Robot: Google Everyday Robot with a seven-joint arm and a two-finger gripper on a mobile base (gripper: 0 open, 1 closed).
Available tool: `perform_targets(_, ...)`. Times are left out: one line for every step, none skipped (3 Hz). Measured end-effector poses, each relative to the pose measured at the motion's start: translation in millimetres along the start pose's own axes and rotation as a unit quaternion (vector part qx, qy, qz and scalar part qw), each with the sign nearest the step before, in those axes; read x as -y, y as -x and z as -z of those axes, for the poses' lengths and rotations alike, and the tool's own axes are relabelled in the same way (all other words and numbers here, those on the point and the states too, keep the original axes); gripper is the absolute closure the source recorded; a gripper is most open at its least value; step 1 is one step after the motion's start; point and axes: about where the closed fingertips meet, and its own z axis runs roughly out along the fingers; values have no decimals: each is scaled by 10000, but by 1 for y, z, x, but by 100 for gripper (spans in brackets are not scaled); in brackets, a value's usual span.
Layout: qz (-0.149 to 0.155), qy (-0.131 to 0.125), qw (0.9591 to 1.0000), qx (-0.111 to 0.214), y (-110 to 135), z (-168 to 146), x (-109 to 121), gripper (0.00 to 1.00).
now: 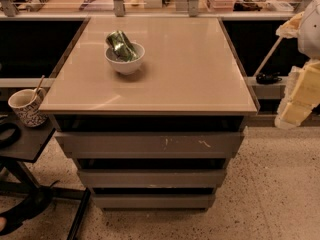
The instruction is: Open middle drawer
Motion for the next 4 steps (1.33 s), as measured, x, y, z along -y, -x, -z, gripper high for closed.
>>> perform_targets(1, 0, 10000, 1, 0, 0, 0, 0)
perform_targets(246, 49, 9993, 285, 3, -26, -12, 0)
perform_targets(536, 405, 9922, 1049, 10, -94, -55, 0)
perform_targets(649, 839, 9777, 1811, 13, -185, -108, 0)
